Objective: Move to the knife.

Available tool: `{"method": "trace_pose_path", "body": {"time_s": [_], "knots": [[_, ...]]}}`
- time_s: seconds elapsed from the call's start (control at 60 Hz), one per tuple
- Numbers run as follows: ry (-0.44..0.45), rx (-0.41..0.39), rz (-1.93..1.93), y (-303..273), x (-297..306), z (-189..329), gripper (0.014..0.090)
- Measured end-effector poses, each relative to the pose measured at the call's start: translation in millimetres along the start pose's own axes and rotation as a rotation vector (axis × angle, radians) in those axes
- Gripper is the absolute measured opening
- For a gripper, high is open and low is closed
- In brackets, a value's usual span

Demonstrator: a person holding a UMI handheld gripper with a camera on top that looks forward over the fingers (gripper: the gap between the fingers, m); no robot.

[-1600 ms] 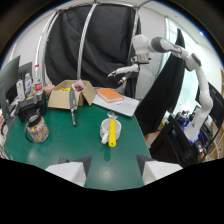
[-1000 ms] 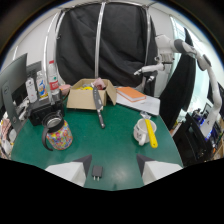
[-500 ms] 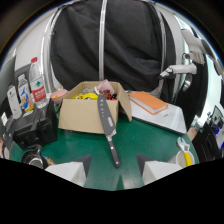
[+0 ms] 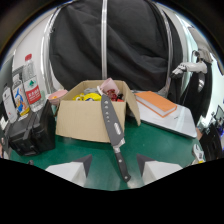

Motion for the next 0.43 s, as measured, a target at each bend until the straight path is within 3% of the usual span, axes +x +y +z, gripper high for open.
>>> {"method": "trace_pose_path", "body": {"time_s": [0.433], "knots": [[0.002, -0.01, -0.004, 5.2, 1.5, 2.0, 0.0856]]}}
